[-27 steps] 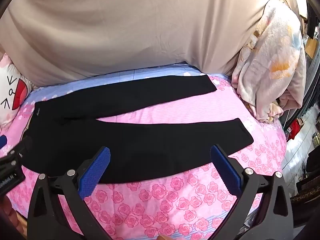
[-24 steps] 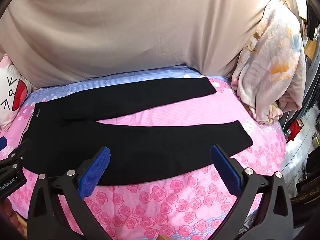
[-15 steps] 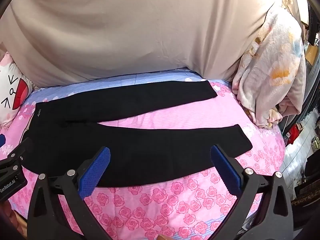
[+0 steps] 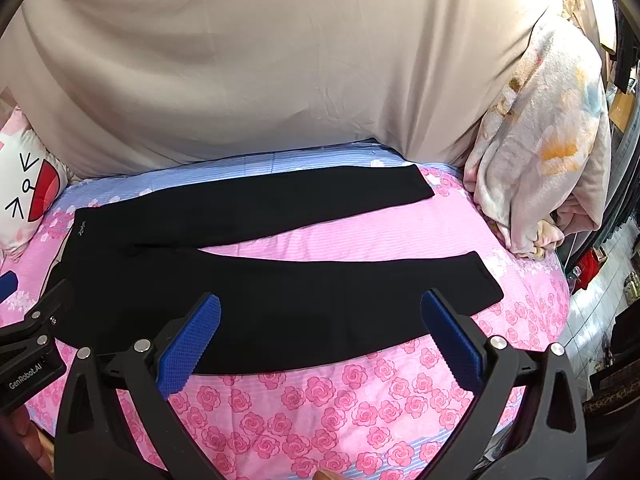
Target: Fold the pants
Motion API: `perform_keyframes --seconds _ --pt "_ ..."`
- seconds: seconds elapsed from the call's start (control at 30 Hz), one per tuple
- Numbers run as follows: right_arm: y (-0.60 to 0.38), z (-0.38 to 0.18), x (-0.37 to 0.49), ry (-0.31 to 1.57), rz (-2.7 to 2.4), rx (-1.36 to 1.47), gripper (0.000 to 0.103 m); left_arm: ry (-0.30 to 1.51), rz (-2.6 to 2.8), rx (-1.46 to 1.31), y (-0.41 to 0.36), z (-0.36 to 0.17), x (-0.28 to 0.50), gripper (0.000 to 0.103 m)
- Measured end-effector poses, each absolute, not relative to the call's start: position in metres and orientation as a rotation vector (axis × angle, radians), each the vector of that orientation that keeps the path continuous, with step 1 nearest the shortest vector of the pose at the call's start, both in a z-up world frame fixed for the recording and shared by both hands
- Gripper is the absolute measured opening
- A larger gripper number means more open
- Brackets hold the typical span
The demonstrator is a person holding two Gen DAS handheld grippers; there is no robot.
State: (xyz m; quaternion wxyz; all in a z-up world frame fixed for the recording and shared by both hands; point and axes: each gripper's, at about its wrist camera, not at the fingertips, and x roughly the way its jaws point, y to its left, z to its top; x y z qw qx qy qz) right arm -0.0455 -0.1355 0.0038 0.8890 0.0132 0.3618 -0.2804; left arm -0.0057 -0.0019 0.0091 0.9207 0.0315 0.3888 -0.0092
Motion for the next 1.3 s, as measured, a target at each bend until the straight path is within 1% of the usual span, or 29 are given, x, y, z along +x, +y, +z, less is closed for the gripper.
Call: perform_keyframes --seconds 1.3 --pt "-0.1292 -0.0006 -0.0381 0.750 -0.547 0.021 0.098 0.801 0.012 0.066 0.0012 0.0110 -0.0062 0.098"
